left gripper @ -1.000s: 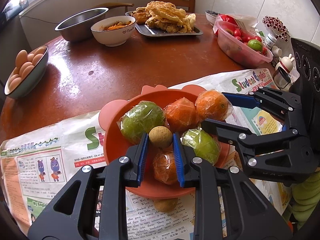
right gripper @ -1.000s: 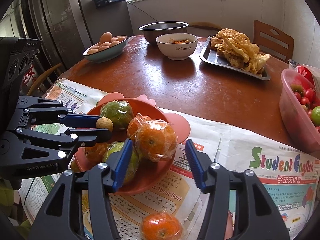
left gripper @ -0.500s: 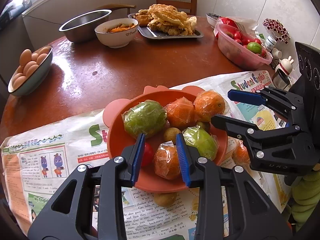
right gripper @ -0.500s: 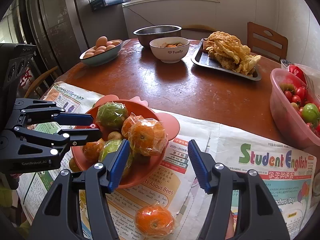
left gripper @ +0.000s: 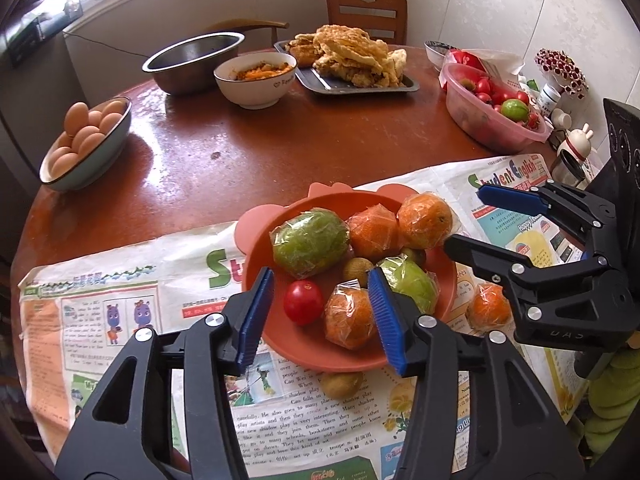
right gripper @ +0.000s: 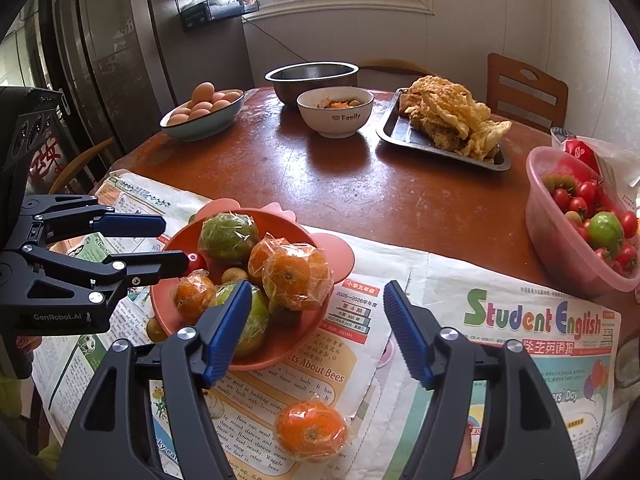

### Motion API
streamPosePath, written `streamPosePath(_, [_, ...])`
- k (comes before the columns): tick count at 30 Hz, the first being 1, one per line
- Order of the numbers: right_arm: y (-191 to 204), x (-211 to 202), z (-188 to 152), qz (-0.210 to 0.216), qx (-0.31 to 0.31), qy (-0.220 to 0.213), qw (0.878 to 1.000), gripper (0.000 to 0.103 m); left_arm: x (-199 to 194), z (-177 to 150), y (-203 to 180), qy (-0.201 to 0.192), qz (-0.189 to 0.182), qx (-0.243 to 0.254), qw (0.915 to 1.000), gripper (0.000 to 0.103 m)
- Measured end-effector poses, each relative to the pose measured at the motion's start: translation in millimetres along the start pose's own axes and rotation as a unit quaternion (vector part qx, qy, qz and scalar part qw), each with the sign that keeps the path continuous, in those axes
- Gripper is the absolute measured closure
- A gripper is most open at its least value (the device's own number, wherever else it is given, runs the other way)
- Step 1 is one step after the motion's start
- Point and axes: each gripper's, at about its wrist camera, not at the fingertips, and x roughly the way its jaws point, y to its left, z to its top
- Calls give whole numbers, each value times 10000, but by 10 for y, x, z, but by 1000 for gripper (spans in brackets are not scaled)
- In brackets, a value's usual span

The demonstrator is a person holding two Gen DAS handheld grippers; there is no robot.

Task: Organize fruits
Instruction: 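Withdraw both open tools from the plate toward the loose wrapped orange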

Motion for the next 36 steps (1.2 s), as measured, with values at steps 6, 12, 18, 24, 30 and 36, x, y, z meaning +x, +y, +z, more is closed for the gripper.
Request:
streamPosePath(6, [35, -119, -3, -48, -9, -98, 9999, 28, -109, -29, 23, -88, 129, -55, 9999, 55])
streamPosePath(12, [72, -236, 6, -96, -12, -185, 9998, 24, -233, -61, 26, -200, 290, -75, 9994, 43])
streamPosePath(18, [105, -375, 9, -134, -19, -303, 9994, 20, -376, -112, 39, -320, 372, -97, 9987, 30])
streamPosePath(24, [147, -504, -13, -229, -36, -387, 9990, 14, -498, -192, 66, -388, 480, -149, 9980, 22])
streamPosePath(30, [189, -631, -61, -256, -40, -464, 9986, 12, -607, -278, 93, -455, 623, -222, 9968, 15])
streamPosePath(36, [212, -750, -136, -302, -43, -552, 9980, 10, -663, -384, 58, -488, 663, -253, 9963, 10])
